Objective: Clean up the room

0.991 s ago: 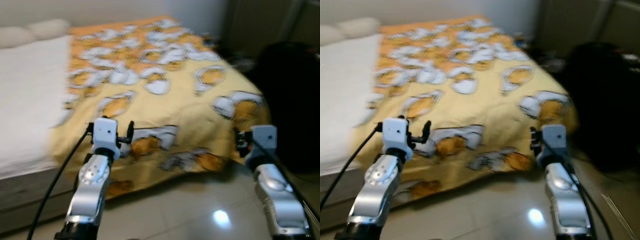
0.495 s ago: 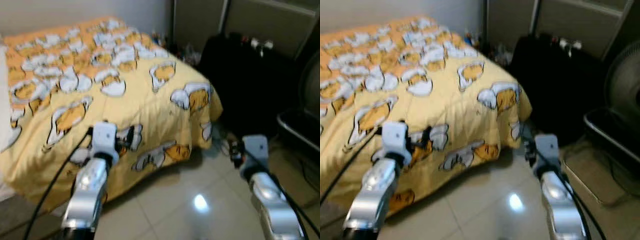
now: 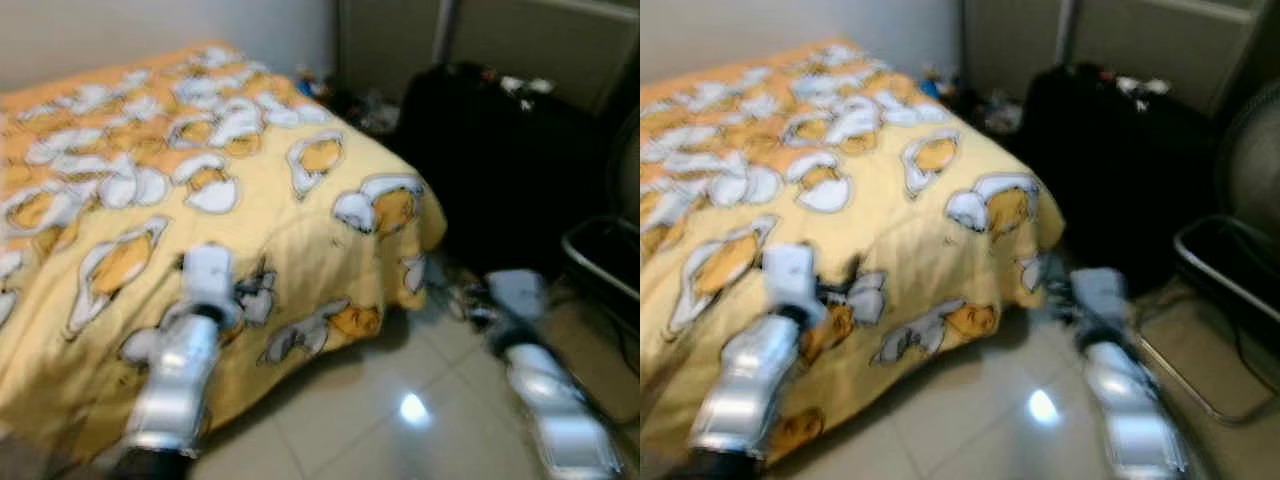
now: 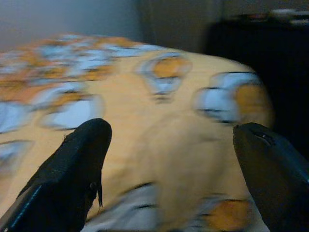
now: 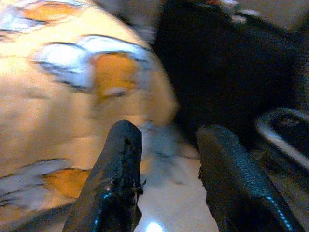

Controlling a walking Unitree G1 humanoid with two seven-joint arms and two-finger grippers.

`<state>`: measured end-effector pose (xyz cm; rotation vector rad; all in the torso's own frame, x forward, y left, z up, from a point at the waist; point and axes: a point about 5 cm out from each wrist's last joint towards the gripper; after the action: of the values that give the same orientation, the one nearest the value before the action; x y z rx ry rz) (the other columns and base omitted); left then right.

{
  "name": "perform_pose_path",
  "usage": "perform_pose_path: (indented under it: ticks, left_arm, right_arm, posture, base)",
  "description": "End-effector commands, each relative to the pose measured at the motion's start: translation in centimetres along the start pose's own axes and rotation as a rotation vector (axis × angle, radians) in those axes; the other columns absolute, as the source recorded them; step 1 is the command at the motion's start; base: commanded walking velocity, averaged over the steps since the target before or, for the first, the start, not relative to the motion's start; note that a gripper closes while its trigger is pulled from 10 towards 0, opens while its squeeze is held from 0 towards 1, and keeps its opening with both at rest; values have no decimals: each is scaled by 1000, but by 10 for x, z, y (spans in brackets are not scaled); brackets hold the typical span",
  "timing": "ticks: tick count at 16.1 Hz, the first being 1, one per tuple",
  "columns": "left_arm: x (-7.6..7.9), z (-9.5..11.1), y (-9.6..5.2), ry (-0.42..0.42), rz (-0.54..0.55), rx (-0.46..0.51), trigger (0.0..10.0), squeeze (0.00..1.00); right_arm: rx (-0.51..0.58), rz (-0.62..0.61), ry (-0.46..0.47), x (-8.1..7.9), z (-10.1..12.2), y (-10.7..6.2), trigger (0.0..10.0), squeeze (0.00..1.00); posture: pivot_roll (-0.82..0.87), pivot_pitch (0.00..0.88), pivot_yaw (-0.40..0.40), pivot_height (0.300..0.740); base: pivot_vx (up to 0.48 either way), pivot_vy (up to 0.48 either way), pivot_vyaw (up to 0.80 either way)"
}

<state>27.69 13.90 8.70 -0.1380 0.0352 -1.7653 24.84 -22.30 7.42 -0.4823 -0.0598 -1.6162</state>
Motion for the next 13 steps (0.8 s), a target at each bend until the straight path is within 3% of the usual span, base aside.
perform_pose_path:
  ticks: [1,2,7,13]
  left_arm:
    - [-11,-2,-4,17,22,-11,10000,706]
    - [-11,-3,-4,15,20,-13,10000,702]
    - [-10,-2,-2,-7,24,-9,10000,706]
    - [-10,4,7,-15,24,17,10000,706]
  right_arm:
    - [38,-1,18,0,9,2,10000,0]
    - [40,-11,16,4,9,3,10000,0]
    - [79,-91,51,23,16,4,10000,0]
    - [154,-62,124,12,29,2,10000,0]
  posture:
    - [-46,0,80,740]
    - [-46,0,78,740]
    - [-55,0,86,740]
    - [-56,0,95,740]
  base:
    - [352,0,-800]
    - [356,0,-800]
    - [356,0,0]
    - [358,0,-76]
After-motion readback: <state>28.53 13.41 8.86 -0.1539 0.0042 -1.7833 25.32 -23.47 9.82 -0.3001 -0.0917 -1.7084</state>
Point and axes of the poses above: a point about 5 cm out from each wrist's last joint towards the gripper, its own y axis pointing out of the wrist towards the gripper, its own z axis along the axis of the wrist's last joint, x = y × z, and after that the axes turned 8 degrees about -y, right-handed
